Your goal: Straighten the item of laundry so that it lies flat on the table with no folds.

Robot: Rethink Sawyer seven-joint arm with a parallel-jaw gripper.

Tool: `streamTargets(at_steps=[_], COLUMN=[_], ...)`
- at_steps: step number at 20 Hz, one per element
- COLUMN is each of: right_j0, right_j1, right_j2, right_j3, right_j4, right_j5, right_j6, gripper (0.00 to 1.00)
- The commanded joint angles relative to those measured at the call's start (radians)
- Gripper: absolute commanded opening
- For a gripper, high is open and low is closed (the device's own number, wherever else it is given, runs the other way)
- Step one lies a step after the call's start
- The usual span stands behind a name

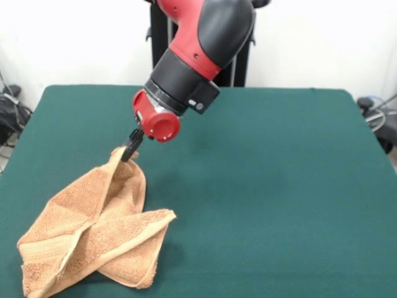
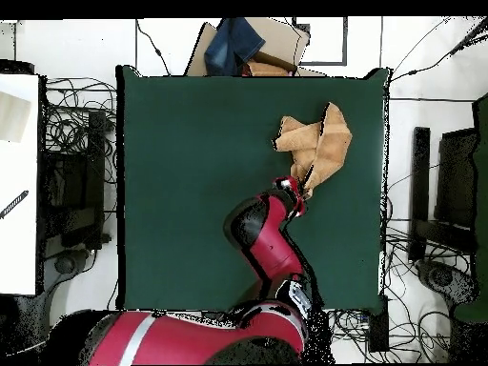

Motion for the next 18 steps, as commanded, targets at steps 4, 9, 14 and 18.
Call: streamTargets(at_steps=[4, 9, 14, 18], right_j0=[-0.030, -0.038, -0.039, -0.053], right_j1=[-0.009, -0.008, 0.002, -0.051], right_j2=[-0.070, -0.072, -0.087, -0.088], right_j3=[-0.123, -0.146, -0.165, -0.040], right_j4=[-0.347, -0.455, -0.512, -0.608], right_j5=[0.397, 0.397, 0.376, 0.285], right_j6=[-0.269, -0.145, -0.041, 0.026], gripper=[0.00, 0.00, 0.00, 0.00])
